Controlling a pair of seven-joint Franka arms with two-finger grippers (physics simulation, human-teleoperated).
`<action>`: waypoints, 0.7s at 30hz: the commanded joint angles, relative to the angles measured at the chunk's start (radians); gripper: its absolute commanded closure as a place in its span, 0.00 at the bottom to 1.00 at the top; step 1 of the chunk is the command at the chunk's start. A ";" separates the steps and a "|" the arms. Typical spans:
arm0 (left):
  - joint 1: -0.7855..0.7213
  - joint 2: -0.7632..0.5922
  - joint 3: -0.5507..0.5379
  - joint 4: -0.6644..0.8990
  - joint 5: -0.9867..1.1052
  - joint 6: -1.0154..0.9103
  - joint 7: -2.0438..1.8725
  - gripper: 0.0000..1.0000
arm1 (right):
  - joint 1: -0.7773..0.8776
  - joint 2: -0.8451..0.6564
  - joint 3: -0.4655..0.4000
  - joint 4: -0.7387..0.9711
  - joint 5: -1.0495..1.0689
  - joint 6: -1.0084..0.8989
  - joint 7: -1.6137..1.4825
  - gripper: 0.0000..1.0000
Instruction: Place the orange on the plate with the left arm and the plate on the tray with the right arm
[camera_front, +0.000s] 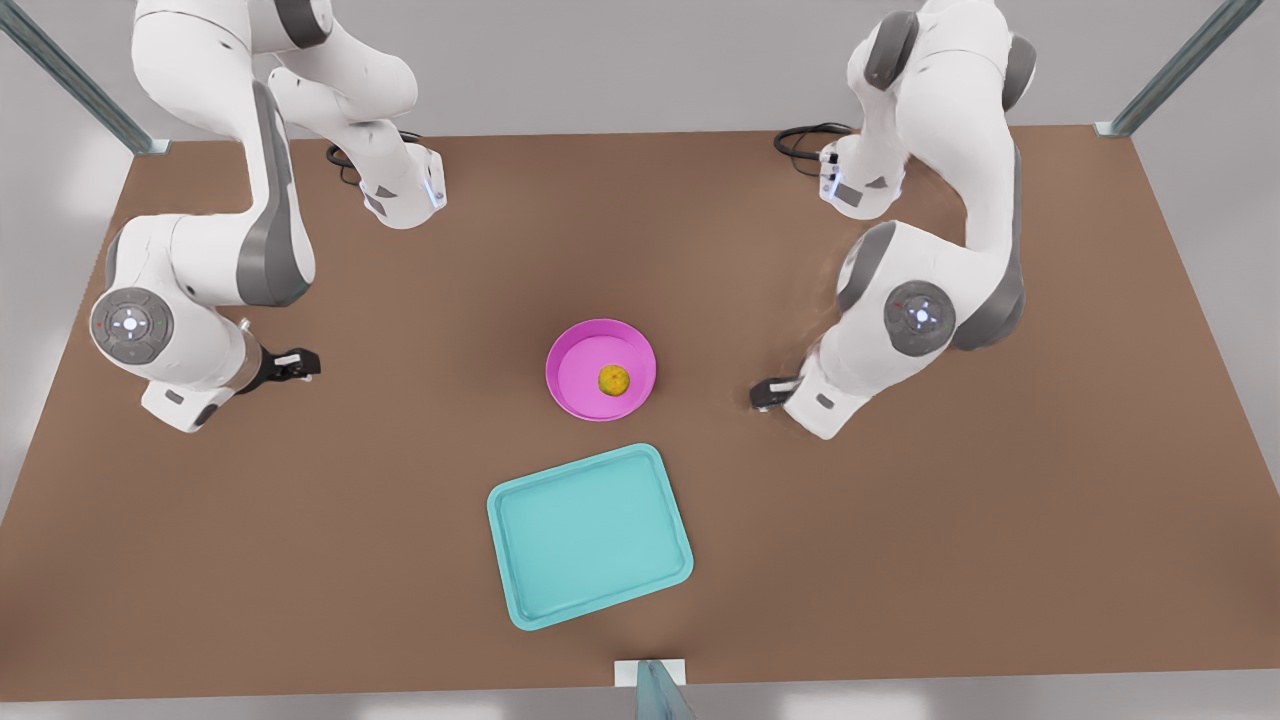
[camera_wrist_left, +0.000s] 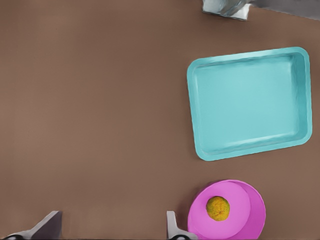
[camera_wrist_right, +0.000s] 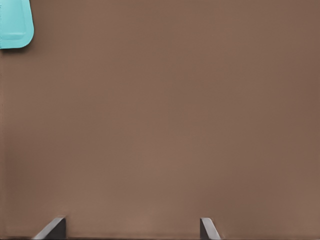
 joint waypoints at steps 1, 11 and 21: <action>0.037 -0.042 0.143 0.046 0.006 -0.452 0.494 0.00 | 0.032 0.052 0.000 -0.008 0.071 -0.001 0.007 0.00; 0.240 -0.286 -0.091 -0.207 0.200 -0.268 0.329 0.00 | 0.153 0.187 0.034 -0.391 0.518 0.707 0.081 0.00; 0.237 -0.277 -0.085 -0.186 0.193 -0.393 0.320 0.00 | 0.252 0.269 0.094 -0.388 0.539 0.692 0.067 0.00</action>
